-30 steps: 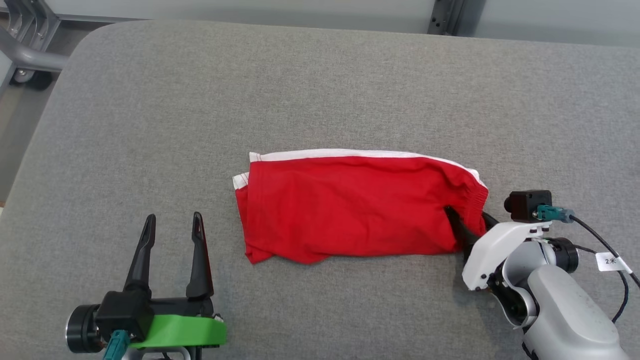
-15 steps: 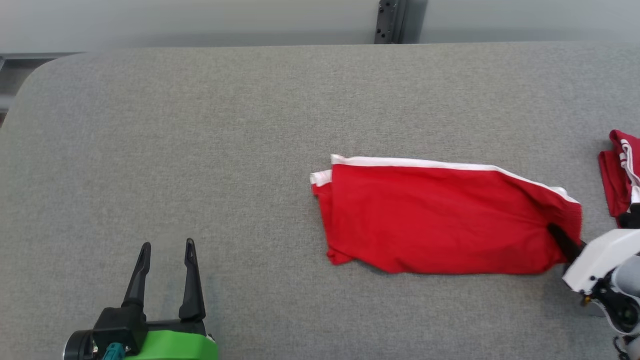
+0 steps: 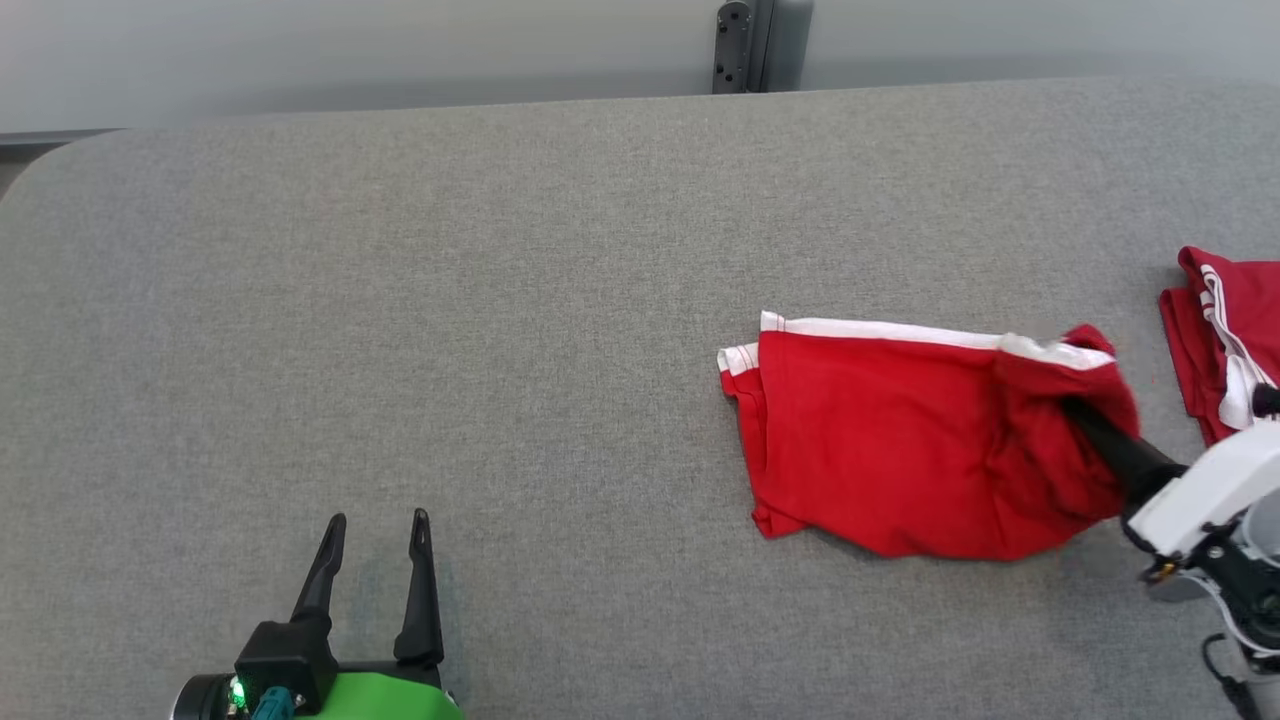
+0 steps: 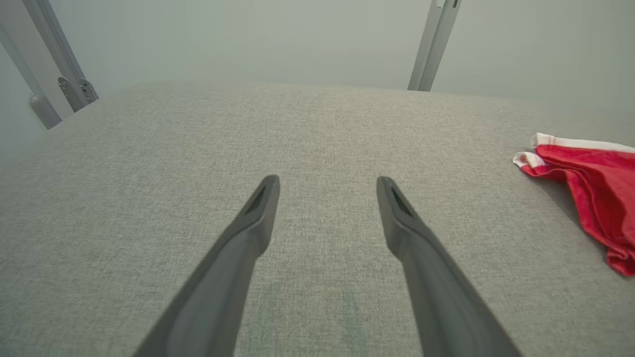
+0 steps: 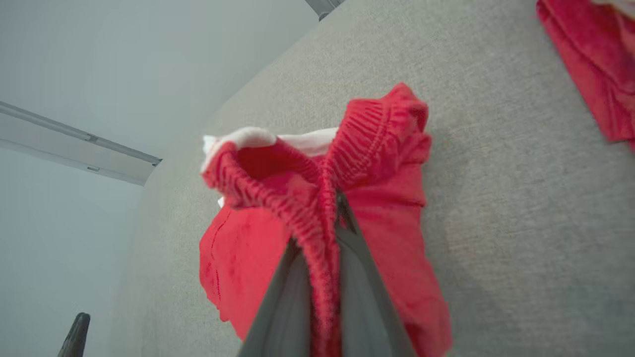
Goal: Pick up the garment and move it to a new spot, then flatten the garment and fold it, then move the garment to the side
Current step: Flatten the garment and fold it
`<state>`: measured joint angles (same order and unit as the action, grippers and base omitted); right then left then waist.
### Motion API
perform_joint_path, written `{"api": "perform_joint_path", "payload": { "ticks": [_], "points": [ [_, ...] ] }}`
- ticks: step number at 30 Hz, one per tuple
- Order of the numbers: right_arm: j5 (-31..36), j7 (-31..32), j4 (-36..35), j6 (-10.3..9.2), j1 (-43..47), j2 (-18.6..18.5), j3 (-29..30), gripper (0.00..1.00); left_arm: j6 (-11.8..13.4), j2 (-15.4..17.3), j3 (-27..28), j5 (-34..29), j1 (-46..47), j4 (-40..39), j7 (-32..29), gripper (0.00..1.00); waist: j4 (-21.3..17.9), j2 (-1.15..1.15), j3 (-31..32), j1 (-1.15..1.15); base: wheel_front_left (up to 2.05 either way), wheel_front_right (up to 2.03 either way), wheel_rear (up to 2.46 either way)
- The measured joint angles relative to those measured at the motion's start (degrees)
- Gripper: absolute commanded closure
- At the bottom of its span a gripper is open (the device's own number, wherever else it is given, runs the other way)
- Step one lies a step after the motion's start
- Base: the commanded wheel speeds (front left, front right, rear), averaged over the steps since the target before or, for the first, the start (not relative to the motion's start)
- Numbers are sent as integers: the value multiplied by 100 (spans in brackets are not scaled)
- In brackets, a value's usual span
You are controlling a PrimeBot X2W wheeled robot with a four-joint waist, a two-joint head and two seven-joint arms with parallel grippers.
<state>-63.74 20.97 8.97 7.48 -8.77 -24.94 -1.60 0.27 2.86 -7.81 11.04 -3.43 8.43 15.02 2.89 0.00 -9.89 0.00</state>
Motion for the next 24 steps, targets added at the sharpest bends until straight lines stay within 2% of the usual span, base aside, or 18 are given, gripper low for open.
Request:
{"api": "perform_joint_path", "payload": {
  "ticks": [2, 5, 8, 10, 15, 20, 24],
  "points": [
    [131, 101, -285, 0, -19, 286, -145, 100, 0, -1, -14, -8, 55, 57, 1, 0, 4, 0, -51, 0, 0, 0, 0],
    [458, 113, -344, 0, -269, 958, -318, 100, 0, -1, -62, -47, 182, 140, 0, 0, 20, 0, -120, 0, 0, 0, 0],
    [900, 36, -85, -1, -684, 1686, -393, 100, 0, 0, -160, -60, 241, 213, 0, 0, 60, 0, -143, 0, 0, 0, 0],
    [1174, -21, 132, 0, -927, 2022, -458, 100, -25, 0, -245, -79, 254, 250, 1, 0, 96, 0, -146, 0, 0, 0, 0],
    [1767, -226, 716, 0, -1397, 2193, -719, 100, -35, -1, -432, -103, 311, 316, 0, 0, 233, 0, -165, 0, 0, 0, 0],
    [1835, -432, 1122, -1, -1523, 2203, -1350, 100, -8, -1, -471, -59, 316, 339, 0, 0, 408, 0, -175, 0, 0, 0, 0],
    [2028, -497, 1214, 0, -1523, 2216, -1614, 100, 25, -1, -456, -47, 313, 338, 0, 0, 478, 0, -193, 0, 0, 0, 0]
  ]
}}
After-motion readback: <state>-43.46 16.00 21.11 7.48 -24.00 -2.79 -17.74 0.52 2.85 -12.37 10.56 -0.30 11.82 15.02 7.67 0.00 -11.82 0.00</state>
